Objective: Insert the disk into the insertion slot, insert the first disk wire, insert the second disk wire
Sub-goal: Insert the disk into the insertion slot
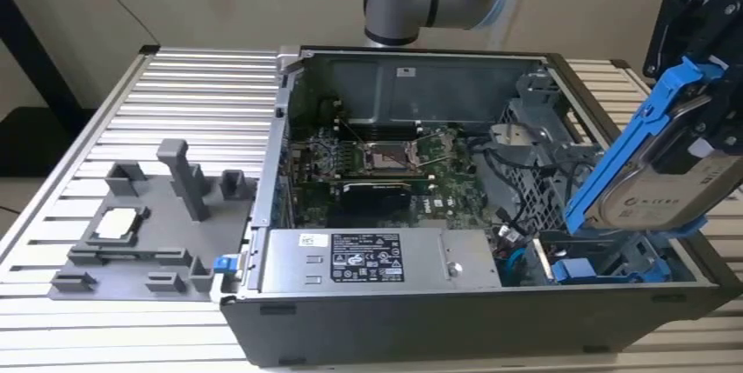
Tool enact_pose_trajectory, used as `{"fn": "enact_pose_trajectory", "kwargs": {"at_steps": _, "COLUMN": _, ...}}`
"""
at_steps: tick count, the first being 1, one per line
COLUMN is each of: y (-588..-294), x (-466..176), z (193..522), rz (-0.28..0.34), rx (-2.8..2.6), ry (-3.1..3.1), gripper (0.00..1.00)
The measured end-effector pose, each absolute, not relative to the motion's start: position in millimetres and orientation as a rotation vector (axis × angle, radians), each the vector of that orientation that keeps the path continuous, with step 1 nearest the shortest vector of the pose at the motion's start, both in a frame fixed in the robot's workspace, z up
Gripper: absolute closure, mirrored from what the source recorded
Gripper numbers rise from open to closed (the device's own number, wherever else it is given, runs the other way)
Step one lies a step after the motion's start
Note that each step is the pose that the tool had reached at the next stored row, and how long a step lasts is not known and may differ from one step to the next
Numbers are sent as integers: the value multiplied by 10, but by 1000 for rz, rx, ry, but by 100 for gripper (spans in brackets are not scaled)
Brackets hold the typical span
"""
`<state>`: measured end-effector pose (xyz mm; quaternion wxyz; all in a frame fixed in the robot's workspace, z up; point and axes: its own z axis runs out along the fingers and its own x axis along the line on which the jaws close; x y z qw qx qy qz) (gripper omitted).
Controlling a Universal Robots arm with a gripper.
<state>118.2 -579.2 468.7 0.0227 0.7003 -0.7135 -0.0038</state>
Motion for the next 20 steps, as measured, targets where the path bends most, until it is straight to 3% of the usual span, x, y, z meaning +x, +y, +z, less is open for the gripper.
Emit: {"fn": "enact_pose_trajectory", "kwargs": {"at_steps": 20, "y": -5792, "x": 1190, "z": 4445, "rz": -49, "rx": 2212, "ry": -2201, "gripper": 67}}
